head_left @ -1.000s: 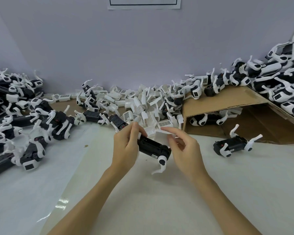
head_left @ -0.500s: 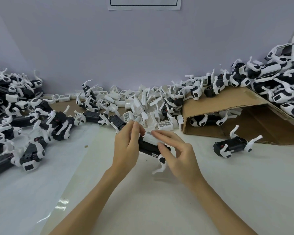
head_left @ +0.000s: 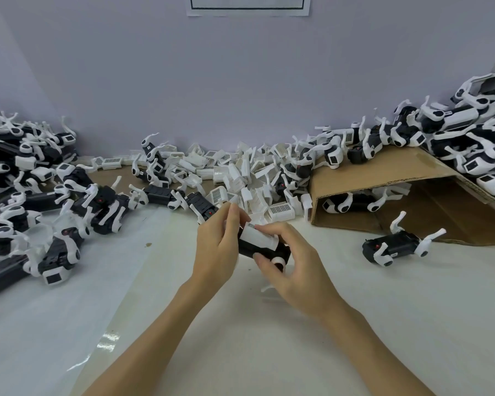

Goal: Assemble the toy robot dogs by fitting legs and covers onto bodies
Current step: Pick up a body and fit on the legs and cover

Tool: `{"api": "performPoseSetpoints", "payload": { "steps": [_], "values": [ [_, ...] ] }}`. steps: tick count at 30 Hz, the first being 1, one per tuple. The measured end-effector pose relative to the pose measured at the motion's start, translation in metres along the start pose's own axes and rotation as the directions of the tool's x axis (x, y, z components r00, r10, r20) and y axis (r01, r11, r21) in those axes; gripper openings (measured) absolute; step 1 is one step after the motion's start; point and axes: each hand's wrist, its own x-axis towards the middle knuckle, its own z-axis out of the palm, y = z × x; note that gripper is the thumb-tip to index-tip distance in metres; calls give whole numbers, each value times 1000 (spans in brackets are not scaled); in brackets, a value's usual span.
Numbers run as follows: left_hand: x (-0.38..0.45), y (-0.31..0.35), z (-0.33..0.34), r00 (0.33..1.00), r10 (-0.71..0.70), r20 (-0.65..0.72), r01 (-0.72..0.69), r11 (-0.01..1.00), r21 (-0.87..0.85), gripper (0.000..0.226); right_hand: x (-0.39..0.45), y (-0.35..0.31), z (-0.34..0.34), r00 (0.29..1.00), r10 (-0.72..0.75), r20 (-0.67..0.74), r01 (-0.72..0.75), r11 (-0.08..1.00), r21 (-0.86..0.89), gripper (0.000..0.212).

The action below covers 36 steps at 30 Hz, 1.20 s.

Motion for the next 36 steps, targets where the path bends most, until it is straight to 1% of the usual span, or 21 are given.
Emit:
{"api": "performPoseSetpoints", "payload": {
  "steps": [4,6,9,11,15,18,22,24,27,29,32,34,36],
  "values": [
    [0,0,0,1000,-14,10,14,1000,-7,48,-3,2,7,998,34,55,-22,981,-194,59],
    [0,1,0,999,-18,28,18,1000,-19,48,-3,1,10,999,-30,15,33,951,-308,64],
    [-1,5,0,997,9,79,-6,999,-47,48,-2,-1,13,980,-182,-76,120,856,-503,61],
    [-1,8,-2,993,5,116,9,994,-112,46,-1,-1,12,965,-239,-111,139,820,-555,59],
    [3,7,-5,978,-48,205,78,987,-140,52,-1,0,10,972,-214,-92,130,825,-549,69],
    [1,7,-5,974,-35,222,70,986,-153,53,0,1,9,976,-188,-108,104,843,-528,67],
    [1,10,-4,970,-50,236,86,986,-142,51,-1,0,9,961,-231,-155,114,836,-537,67],
    [1,11,-5,970,-66,235,101,985,-141,52,0,0,6,968,-207,-138,106,845,-524,68],
    [0,11,-3,971,-67,228,102,984,-144,54,0,1,3,982,-174,-76,110,849,-517,71],
    [-2,11,-1,969,-61,240,94,987,-128,51,-1,2,6,978,-186,-91,114,850,-514,72],
    [-2,11,1,961,-64,269,87,993,-75,46,-1,3,8,957,-239,-167,112,830,-546,66],
    [-1,12,-2,955,-46,292,56,998,-24,44,1,5,6,945,-278,-174,126,798,-589,64],
    [1,13,-5,946,-30,323,24,999,23,45,1,6,5,939,-295,-175,139,794,-592,60]
  ]
}}
